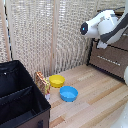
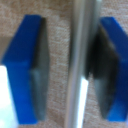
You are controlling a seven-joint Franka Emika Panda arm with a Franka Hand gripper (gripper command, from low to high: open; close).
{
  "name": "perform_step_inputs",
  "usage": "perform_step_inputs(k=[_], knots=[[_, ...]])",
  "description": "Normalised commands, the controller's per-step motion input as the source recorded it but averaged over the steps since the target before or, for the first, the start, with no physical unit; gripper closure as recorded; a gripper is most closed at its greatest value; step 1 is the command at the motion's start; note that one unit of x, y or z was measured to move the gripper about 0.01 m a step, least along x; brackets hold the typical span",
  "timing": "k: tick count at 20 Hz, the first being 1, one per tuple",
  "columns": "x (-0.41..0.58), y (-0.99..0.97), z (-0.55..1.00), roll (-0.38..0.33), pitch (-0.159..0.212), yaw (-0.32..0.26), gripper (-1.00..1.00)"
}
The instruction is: Kindly move your gripper toward the top drawer's handle. With caution, hold the handle robustly using your gripper and pull open the top drawer. Let the handle go. Relocate your gripper to the bowl placed in the background. Gently hold the bowl using your gripper. Bring the gripper and the bowl to the ajar drawer. Softly release the bowl into it.
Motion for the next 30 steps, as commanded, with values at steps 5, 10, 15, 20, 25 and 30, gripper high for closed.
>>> perform_step_inputs(k=[5,10,15,20,25,30], knots=[[0.241,0.29,0.15,0.000,0.020,0.000,1.00],[0.310,0.77,0.02,0.059,0.033,0.001,1.00],[0.415,0.81,0.10,0.135,0.089,0.000,1.00],[0.393,0.77,0.12,0.161,0.109,-0.023,1.00],[0.344,0.75,0.04,0.109,0.085,-0.045,1.00],[0.294,0.57,0.00,0.039,0.074,-0.031,1.00]])
